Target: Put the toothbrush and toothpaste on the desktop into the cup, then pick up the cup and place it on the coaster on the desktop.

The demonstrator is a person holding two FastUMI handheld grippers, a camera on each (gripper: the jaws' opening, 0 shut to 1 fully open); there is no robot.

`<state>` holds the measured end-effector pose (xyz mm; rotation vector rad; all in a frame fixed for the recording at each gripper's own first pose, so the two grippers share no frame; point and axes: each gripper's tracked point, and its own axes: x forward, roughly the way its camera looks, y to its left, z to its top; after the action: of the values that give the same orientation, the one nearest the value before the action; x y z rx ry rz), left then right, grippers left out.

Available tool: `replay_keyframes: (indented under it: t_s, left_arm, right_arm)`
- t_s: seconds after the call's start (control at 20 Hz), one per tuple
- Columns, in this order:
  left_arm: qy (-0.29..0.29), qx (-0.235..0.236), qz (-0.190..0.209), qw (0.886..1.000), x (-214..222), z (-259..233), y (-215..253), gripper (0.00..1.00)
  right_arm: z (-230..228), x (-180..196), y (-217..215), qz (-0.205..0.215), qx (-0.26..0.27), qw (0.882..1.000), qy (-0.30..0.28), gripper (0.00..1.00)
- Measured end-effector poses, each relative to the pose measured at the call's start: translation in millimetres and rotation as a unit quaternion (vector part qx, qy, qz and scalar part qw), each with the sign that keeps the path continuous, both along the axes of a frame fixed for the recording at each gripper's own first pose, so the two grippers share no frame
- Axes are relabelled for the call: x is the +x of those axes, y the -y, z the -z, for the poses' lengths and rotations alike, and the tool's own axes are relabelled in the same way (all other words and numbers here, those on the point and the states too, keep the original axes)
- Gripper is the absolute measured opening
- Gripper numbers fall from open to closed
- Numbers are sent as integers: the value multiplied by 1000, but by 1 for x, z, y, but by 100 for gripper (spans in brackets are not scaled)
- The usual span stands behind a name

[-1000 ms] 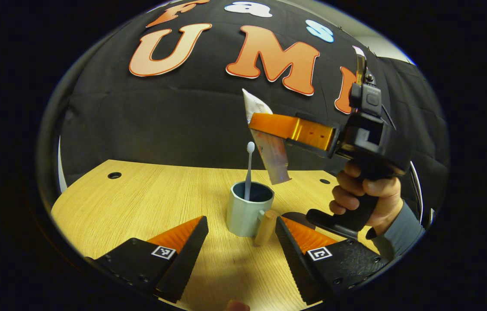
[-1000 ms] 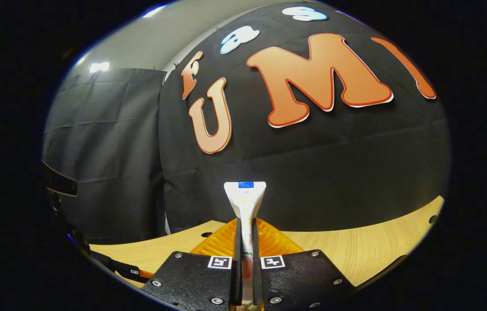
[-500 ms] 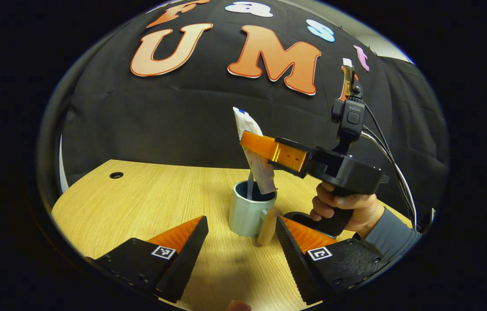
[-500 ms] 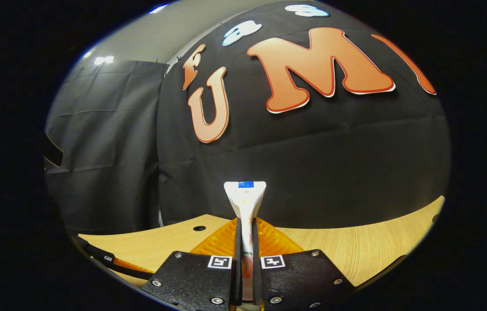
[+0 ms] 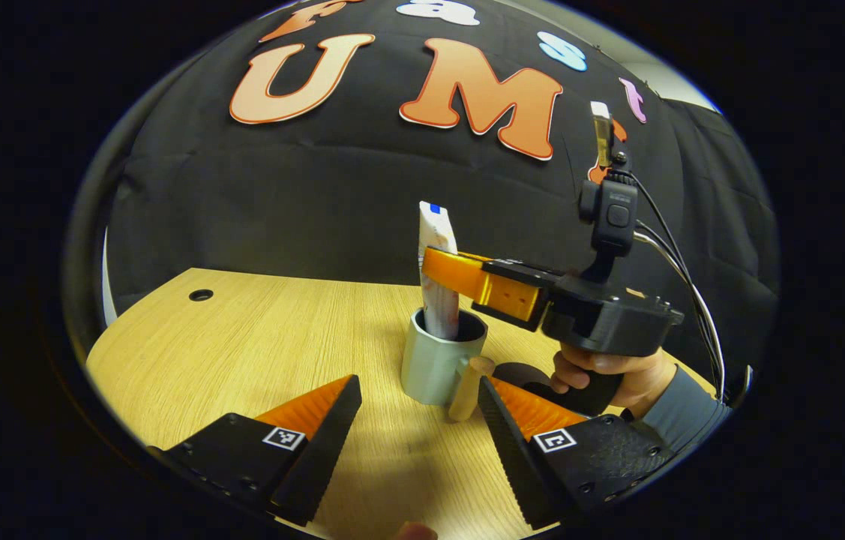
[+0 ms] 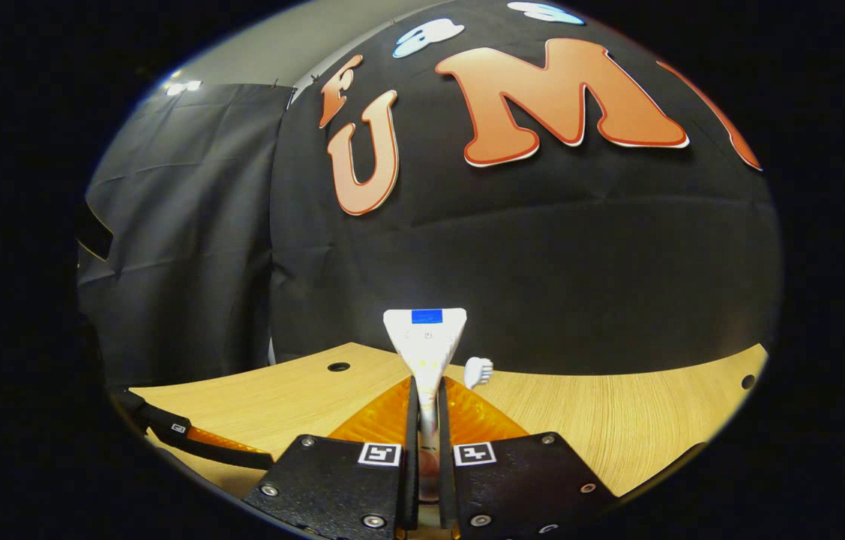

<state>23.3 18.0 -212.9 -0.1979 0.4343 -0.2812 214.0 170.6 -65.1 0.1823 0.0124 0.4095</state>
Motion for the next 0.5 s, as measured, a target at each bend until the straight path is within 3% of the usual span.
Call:
replay_keyframes:
  t_s: [0.15, 0.3, 0.5]
  left_arm:
    - [-10, -6, 7, 1000, -1, 6, 5, 94]
    - [-23, -1, 9, 1000, -1, 12, 8, 95]
    - [-51, 0, 18, 999, -3, 14, 19, 94]
  right_arm:
    - [5, -9, 10, 4, -12, 1000, -12, 12]
    - [29, -22, 17, -4, -31, 998, -63, 14]
    - [22, -42, 36, 2, 8, 996, -90, 19]
